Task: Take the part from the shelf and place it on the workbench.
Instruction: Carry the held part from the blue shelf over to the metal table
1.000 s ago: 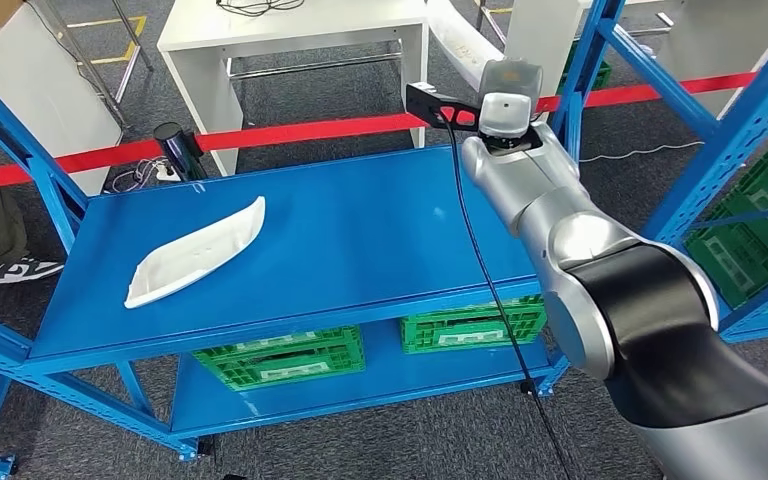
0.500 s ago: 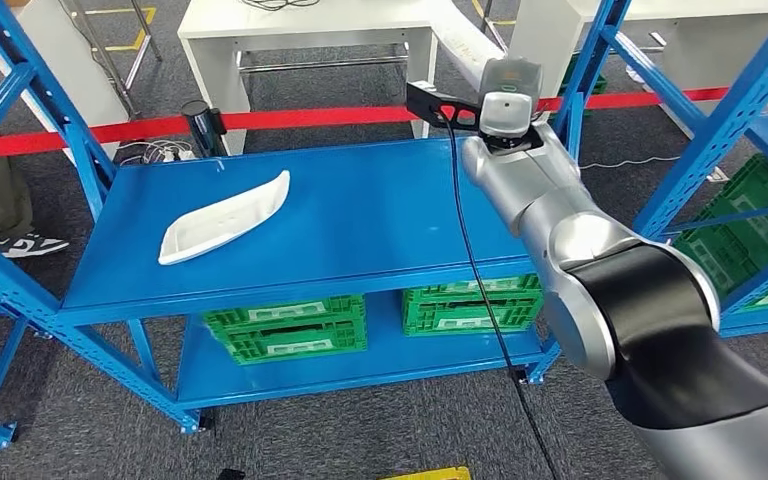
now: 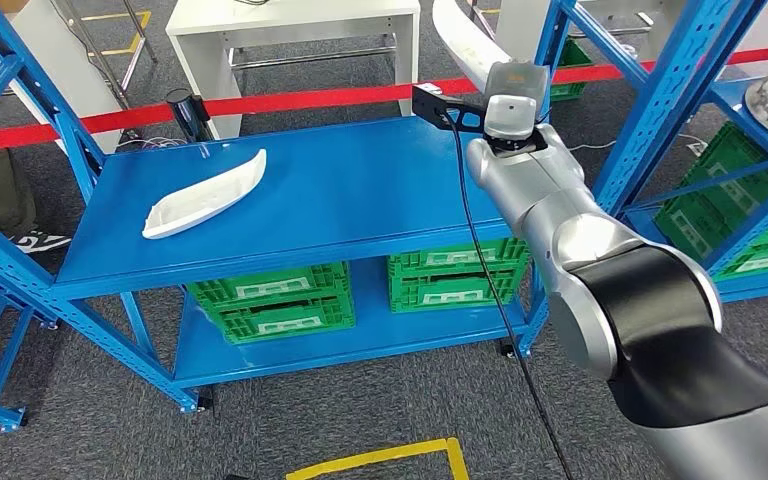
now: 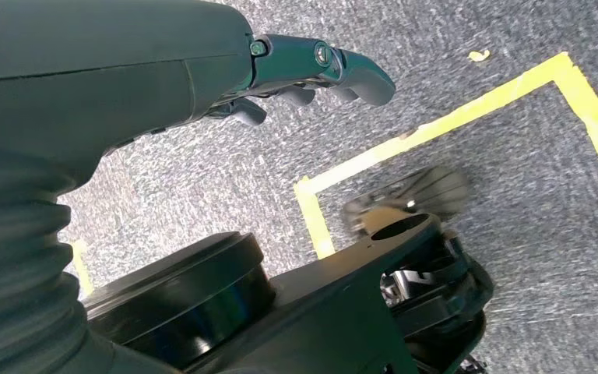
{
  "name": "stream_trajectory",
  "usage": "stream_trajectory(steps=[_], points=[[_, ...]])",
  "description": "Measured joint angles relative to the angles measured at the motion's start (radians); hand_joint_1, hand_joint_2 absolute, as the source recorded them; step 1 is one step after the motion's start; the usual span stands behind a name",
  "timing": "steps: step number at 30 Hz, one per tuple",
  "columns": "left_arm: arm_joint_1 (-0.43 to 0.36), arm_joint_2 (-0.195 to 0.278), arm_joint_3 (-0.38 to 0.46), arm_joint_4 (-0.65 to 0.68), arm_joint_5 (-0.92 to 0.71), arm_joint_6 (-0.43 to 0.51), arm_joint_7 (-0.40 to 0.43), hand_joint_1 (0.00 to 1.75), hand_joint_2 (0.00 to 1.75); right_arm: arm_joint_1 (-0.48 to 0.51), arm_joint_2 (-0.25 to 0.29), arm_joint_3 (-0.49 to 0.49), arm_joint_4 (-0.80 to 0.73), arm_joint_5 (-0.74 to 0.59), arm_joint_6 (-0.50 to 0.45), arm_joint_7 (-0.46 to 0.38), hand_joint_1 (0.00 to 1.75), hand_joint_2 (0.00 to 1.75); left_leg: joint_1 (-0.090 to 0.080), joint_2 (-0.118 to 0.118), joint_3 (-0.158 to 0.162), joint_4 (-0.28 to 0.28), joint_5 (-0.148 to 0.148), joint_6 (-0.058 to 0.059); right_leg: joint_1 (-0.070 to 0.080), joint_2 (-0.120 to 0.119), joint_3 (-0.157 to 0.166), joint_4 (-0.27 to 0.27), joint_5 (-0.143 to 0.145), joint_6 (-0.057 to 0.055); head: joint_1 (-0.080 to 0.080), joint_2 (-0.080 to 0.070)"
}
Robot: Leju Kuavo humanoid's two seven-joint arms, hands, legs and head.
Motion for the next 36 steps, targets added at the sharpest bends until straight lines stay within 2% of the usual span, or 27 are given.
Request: stream_trajectory(steps=[1,2,3,4,6,8,10,11,12,13,14,16,17,18,19,20,21,23,25,27,28,31,32,33,34,35,36], points=[[-0.001,0.000,0.000,0.000,0.001,0.000,0.000,0.00,1.75,0.000,0.000,0.000,0.000,0.000,0.000,0.000,1.62,1.75,0.001,0.000,-0.012,0.064,-0.038,-0.002,0.000,0.000,-0.014,0.000,0.011,-0.001,0.000,0.000],[-0.002,0.000,0.000,0.000,0.001,0.000,0.000,0.00,1.75,0.001,0.000,0.000,0.000,0.000,0.000,0.000,1.62,1.75,0.001,0.000,-0.016,0.114,-0.054,-0.004,0.001,0.000,-0.029,0.000,0.023,0.000,-0.001,0.000],[-0.002,0.000,0.000,0.000,0.002,0.000,0.000,0.00,1.75,0.002,0.000,0.000,0.000,0.000,0.000,0.000,1.62,1.75,0.001,0.000,-0.009,0.139,-0.048,-0.003,0.001,0.000,-0.044,0.001,0.035,0.001,-0.001,0.000],[-0.002,0.000,0.000,0.000,0.003,0.000,0.000,0.00,1.75,0.002,0.001,0.000,0.000,0.000,-0.001,0.001,1.62,1.75,0.001,0.000,0.014,0.131,-0.025,-0.001,0.001,0.000,-0.058,0.001,0.046,0.003,-0.001,0.000],[-0.004,0.000,0.000,-0.001,0.005,0.000,-0.001,0.00,1.75,0.001,0.001,0.000,-0.001,0.000,-0.002,0.002,1.62,1.75,0.000,-0.001,0.105,0.027,0.011,0.008,0.001,0.000,-0.083,0.002,0.069,0.010,-0.001,0.000],[-0.007,0.000,0.000,-0.002,0.008,0.000,-0.003,0.00,1.75,-0.001,0.000,0.000,-0.003,0.000,-0.005,0.005,1.62,1.75,-0.006,-0.002,0.195,-0.105,-0.008,0.019,0.002,-0.002,-0.095,0.000,0.089,0.021,0.001,0.000],[-0.010,0.000,0.000,-0.004,0.010,0.000,-0.005,0.00,1.75,-0.003,0.001,0.000,-0.004,0.000,-0.007,0.007,1.62,1.75,-0.014,-0.004,0.219,-0.161,-0.019,0.031,0.000,-0.005,-0.096,-0.013,0.112,0.035,0.000,0.000],[-0.010,0.000,0.000,-0.004,0.010,0.000,-0.005,0.00,1.75,-0.002,0.000,0.000,-0.004,0.000,-0.008,0.007,1.62,1.75,-0.013,-0.003,0.212,-0.164,-0.007,0.039,-0.002,-0.005,-0.097,-0.020,0.122,0.042,-0.002,0.000],[-0.010,-0.001,0.000,-0.004,0.010,0.000,-0.006,0.00,1.75,-0.002,-0.001,0.000,-0.004,0.000,-0.008,0.007,1.62,1.75,-0.012,-0.001,0.208,-0.169,0.006,0.048,-0.003,-0.004,-0.100,-0.020,0.116,0.047,-0.002,0.000],[-0.011,-0.001,0.000,-0.004,0.010,0.000,-0.006,0.00,1.75,-0.002,-0.002,0.000,-0.004,0.000,-0.008,0.008,1.62,1.75,-0.010,0.001,0.200,-0.174,0.020,0.057,-0.003,-0.003,-0.109,-0.003,0.090,0.051,-0.001,0.000],[-0.011,-0.002,0.000,-0.004,0.010,0.000,-0.006,0.00,1.75,-0.002,-0.003,0.000,-0.004,0.000,-0.008,0.008,1.62,1.75,-0.007,0.003,0.189,-0.177,0.035,0.063,-0.003,-0.002,-0.121,0.033,0.046,0.053,0.000,0.000],[-0.011,-0.002,0.000,-0.004,0.010,0.000,-0.006,0.00,1.75,-0.003,-0.004,0.000,-0.004,0.000,-0.008,0.009,1.62,1.75,-0.009,0.003,0.159,-0.175,0.061,0.070,-0.002,-0.001,-0.150,0.158,-0.054,0.056,0.002,0.000],[-0.011,-0.003,0.000,-0.004,0.010,0.000,-0.005,0.00,1.75,-0.002,-0.005,0.000,-0.004,0.000,-0.008,0.009,1.62,1.75,-0.010,0.004,0.142,-0.172,0.073,0.071,-0.001,0.000,-0.158,0.218,-0.078,0.057,0.002,0.000],[-0.011,-0.003,0.000,-0.004,0.010,0.000,-0.005,0.00,1.75,-0.001,-0.006,0.000,-0.004,-0.001,-0.008,0.010,1.62,1.75,-0.012,0.004,0.124,-0.168,0.083,0.071,-0.001,0.000,-0.155,0.257,-0.077,0.057,0.002,0.000],[-0.011,-0.003,0.000,-0.004,0.010,0.000,-0.004,0.00,1.75,0.000,-0.006,0.000,-0.004,-0.001,-0.008,0.011,1.62,1.75,-0.012,0.004,0.106,-0.163,0.093,0.070,0.000,0.000,-0.137,0.261,-0.058,0.056,0.002,0.000],[-0.011,-0.003,0.000,-0.004,0.010,0.000,-0.003,0.00,1.75,0.000,-0.007,0.000,-0.004,-0.001,-0.008,0.011,1.62,1.75,-0.012,0.004,0.089,-0.156,0.101,0.069,0.001,-0.001,-0.101,0.229,-0.033,0.053,0.002,0.000],[-0.011,-0.004,0.000,-0.004,0.010,0.000,-0.003,0.00,1.75,-0.001,-0.007,0.000,-0.004,-0.001,-0.008,0.011,1.62,1.75,-0.012,0.004,0.075,-0.150,0.109,0.066,0.003,-0.001,-0.054,0.169,-0.024,0.049,0.002,0.000],[-0.012,-0.005,0.000,-0.004,0.010,0.000,-0.002,0.00,1.75,-0.003,-0.006,0.000,-0.005,-0.001,-0.009,0.011,1.62,1.75,-0.014,0.004,0.055,-0.139,0.122,0.057,0.009,-0.001,0.030,0.046,-0.041,0.040,0.002,0.000],[-0.012,-0.006,-0.001,-0.004,0.010,0.000,-0.002,0.00,1.75,-0.004,-0.007,0.000,-0.006,-0.001,-0.009,0.012,1.62,1.75,-0.014,0.004,0.048,-0.140,0.138,0.045,0.015,0.000,0.053,0.002,-0.055,0.031,0.003,0.000],[-0.011,-0.005,-0.003,-0.004,0.009,0.000,-0.001,0.00,1.75,-0.005,-0.008,0.000,-0.006,-0.001,-0.009,0.013,1.62,1.75,-0.013,0.002,0.041,-0.141,0.141,0.032,0.011,-0.002,0.044,-0.004,-0.035,0.019,0.004,0.000],[-0.010,-0.005,-0.005,-0.004,0.008,0.000,0.000,0.00,1.75,-0.005,-0.008,0.000,-0.006,-0.001,-0.008,0.013,1.62,1.75,-0.013,0.001,0.033,-0.127,0.119,0.025,0.009,-0.004,0.036,-0.008,-0.023,0.012,0.003,0.000],[-0.010,-0.005,-0.007,-0.004,0.006,0.000,0.000,0.00,1.75,-0.005,-0.007,0.000,-0.006,-0.001,-0.007,0.014,1.62,1.75,-0.006,0.000,-0.004,0.015,-0.016,0.008,0.004,-0.006,-0.002,-0.013,0.014,0.001,0.000,0.000],[-0.011,-0.005,-0.007,-0.004,0.004,0.000,0.000,0.00,1.75,-0.004,-0.008,0.000,-0.006,-0.001,-0.007,0.015,1.62,1.75,-0.003,0.000,-0.011,0.074,-0.043,0.003,0.004,-0.005,-0.017,-0.012,0.026,0.001,0.000,0.000],[-0.011,-0.004,-0.007,-0.004,0.003,0.000,0.001,0.00,1.75,-0.004,-0.008,0.000,-0.006,-0.001,-0.007,0.016,1.62,1.75,-0.001,0.000,-0.010,0.116,-0.048,0.001,0.004,-0.004,-0.034,-0.012,0.039,0.003,0.000,0.000],[-0.012,-0.004,-0.008,-0.004,0.002,0.000,0.002,0.00,1.75,-0.004,-0.009,0.000,-0.006,-0.001,-0.007,0.016,1.62,1.75,0.000,0.000,0.003,0.131,-0.031,-0.001,0.004,-0.004,-0.050,-0.011,0.052,0.005,0.000,0.000],[-0.014,-0.004,-0.008,-0.004,0.001,0.000,0.004,0.00,1.75,-0.003,-0.011,0.000,-0.006,-0.001,-0.007,0.017,1.62,1.75,0.001,0.000,0.033,0.114,-0.004,-0.001,0.004,-0.004,-0.067,-0.011,0.065,0.008,0.000,0.000],[-0.015,-0.004,-0.008,-0.004,0.000,0.000,0.006,0.00,1.75,-0.004,-0.013,0.000,-0.006,-0.001,-0.007,0.017,1.62,1.75,0.002,0.000,0.077,0.066,0.017,0.000,0.004,-0.004,-0.080,-0.010,0.078,0.012,0.000,0.000]])
